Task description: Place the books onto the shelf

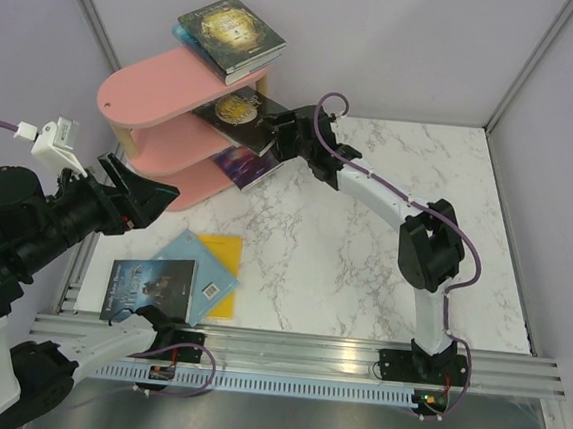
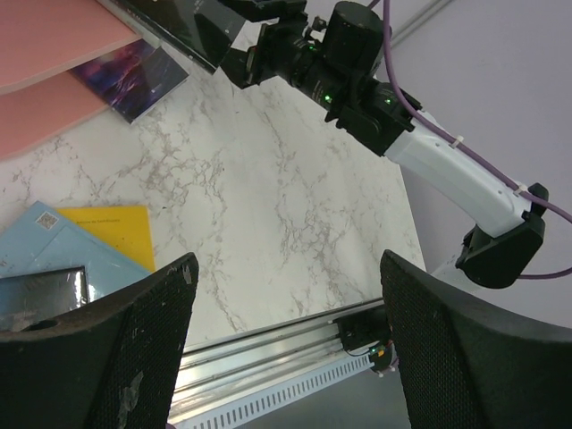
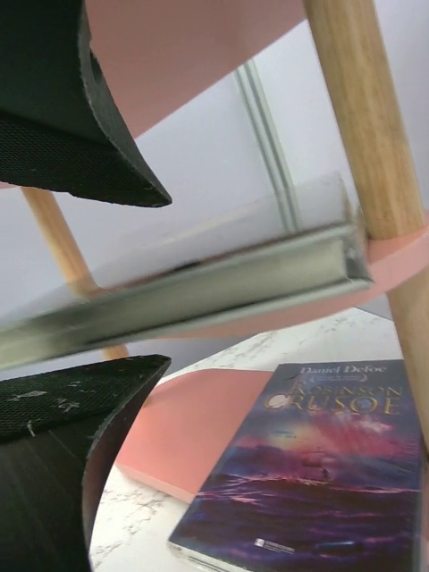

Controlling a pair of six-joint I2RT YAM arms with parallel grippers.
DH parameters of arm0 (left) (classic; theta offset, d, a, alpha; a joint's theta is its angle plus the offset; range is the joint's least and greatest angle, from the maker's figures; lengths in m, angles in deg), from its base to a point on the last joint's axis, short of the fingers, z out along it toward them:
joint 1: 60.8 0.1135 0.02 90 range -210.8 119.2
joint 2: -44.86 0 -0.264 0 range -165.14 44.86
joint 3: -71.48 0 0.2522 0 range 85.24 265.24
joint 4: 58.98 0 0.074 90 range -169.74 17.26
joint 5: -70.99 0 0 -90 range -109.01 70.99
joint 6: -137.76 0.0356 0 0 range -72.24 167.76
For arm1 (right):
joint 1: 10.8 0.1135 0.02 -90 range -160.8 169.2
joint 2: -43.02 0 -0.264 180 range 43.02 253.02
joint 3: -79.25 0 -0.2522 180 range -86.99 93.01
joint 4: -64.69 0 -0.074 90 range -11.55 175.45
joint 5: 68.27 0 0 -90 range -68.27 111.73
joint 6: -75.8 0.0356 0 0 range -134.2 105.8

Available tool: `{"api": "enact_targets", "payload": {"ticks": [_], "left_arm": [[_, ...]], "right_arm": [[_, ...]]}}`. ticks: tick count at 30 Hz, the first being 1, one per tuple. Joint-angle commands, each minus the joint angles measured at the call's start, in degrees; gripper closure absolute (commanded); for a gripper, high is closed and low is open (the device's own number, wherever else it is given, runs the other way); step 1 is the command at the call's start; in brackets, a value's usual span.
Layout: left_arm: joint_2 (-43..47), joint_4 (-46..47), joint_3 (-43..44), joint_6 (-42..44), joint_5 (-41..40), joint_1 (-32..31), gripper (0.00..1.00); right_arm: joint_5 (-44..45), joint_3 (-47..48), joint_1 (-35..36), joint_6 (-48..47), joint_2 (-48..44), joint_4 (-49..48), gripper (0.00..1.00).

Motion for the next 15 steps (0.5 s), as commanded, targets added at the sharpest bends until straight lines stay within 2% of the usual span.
{"api": "enact_targets", "payload": {"ticks": [1, 5, 8, 9, 11, 13, 15], "left_arm": [[0.96, -4.16, -0.92, -2.65, -0.17, 0.20, 0.16], [1.84, -4.25, -1.88, -3.18, -0.17, 0.20, 0.16], [2.10, -4.07, -2.41, -3.62, 0.00, 0.20, 0.16], [2.10, -3.98, -2.59, -3.70, 0.09, 0.20, 0.16], [2.10, -3.81, -2.77, -3.97, 0.35, 0.20, 0.16], [2.10, -3.81, -2.68, -4.23, 0.53, 0.20, 0.17], [2.28, -3.81, -2.77, -4.32, 0.62, 0.20, 0.17]], "right_arm": [[-2.82, -2.15, -0.03, -1.35, -6.03, 0.79, 0.30], [-2.65, -3.56, 0.06, -2.75, -8.76, 1.58, 0.31], [-2.82, -3.04, -0.03, -3.98, -9.21, 2.11, 0.40], [-3.00, -2.77, -0.12, -4.24, -9.03, 2.02, 0.46], [-3.87, -1.90, -0.12, -4.60, -8.24, 2.02, 0.72], [-4.32, -1.37, -0.03, -4.60, -7.28, 2.02, 0.90], [-4.85, -0.49, -0.03, -4.60, -6.57, 1.84, 0.99]]}}
